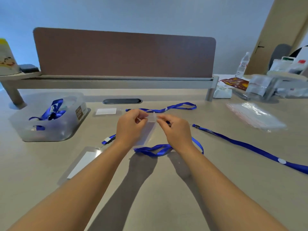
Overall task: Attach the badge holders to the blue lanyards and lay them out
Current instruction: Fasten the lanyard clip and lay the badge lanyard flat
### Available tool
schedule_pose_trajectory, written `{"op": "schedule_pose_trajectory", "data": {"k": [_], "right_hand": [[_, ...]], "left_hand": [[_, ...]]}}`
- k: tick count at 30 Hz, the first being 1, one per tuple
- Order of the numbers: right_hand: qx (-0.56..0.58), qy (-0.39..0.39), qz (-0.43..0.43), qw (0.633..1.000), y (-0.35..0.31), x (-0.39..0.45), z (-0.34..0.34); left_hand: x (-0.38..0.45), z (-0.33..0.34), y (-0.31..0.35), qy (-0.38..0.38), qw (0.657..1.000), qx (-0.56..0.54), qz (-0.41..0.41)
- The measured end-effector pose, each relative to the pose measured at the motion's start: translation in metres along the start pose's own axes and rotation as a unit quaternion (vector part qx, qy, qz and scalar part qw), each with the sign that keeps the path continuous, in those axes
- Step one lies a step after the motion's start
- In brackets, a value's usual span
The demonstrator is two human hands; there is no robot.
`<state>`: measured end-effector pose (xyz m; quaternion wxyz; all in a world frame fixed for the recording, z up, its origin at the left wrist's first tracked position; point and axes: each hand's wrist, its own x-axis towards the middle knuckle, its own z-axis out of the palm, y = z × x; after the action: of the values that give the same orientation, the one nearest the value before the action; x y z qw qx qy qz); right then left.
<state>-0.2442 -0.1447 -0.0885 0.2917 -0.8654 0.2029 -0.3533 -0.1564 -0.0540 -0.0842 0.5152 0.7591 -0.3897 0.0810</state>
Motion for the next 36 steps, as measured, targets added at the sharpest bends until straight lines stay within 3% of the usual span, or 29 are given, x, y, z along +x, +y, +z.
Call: {"op": "schedule_pose_trajectory", "data": {"k": [9,16,19,25,31,36], "right_hand": [[-0.117,0.040,-0.132,0.983,-0.004,0.004,0.005],[-0.192,0.041,-0.128,0.972,-0.004,0.015,0.001],[-0.143,-0.002,-0.091,0.985,-0.006,0.018,0.001],[0.065,0.002,0.024,0.998,-0.016,0.020,0.006],[0.234,-0.019,0.133,0.963,-0.025,0.024,0.014],[0.362,-0.021,0.223,0.905,-0.032,0.028,0.020]], "left_hand": [[0.004,-0.010,-0.001,0.015,1.000,0.000,-0.007],[0.012,-0.005,-0.001,-0.004,1.000,0.002,0.010],[0.014,-0.005,0.001,-0.011,1.000,-0.013,0.003],[0.015,-0.010,-0.001,-0.025,0.997,-0.062,-0.024],[0.014,-0.018,-0.006,-0.002,0.997,-0.073,-0.009],[0.013,-0.022,-0.014,0.003,0.998,-0.067,-0.014]]}}
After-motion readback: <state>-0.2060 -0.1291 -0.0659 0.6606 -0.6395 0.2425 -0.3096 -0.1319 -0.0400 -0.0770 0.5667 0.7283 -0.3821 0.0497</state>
